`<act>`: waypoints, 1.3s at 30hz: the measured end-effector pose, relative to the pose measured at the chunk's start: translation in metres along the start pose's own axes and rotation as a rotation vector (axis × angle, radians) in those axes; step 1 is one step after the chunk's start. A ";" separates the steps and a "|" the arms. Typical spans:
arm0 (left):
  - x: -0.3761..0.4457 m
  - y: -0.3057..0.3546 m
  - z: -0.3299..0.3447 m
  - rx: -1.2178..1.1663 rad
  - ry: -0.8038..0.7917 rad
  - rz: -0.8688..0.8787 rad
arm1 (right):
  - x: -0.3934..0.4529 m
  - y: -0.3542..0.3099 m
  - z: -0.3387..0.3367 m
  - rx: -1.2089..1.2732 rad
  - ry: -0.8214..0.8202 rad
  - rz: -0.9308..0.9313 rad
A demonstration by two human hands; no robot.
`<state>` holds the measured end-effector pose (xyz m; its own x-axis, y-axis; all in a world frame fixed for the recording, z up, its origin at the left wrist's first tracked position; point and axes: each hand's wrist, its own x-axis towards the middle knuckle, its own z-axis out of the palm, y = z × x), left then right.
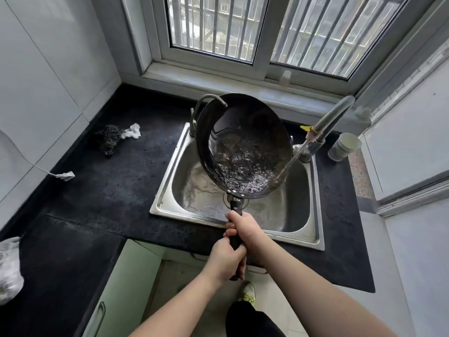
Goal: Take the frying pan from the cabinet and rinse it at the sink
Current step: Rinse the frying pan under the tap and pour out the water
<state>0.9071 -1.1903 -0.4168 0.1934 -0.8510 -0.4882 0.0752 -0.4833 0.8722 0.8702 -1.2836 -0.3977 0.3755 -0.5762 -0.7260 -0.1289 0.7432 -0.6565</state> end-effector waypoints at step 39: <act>0.068 0.022 0.047 -0.329 -0.137 0.053 | 0.031 -0.047 -0.057 -0.542 0.256 -0.294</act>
<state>0.8755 -1.2688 -0.4320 0.0745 -0.9033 -0.4224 0.3838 -0.3650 0.8482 0.8358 -1.3554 -0.4009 0.2446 -0.8406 -0.4832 -0.5226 0.3055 -0.7960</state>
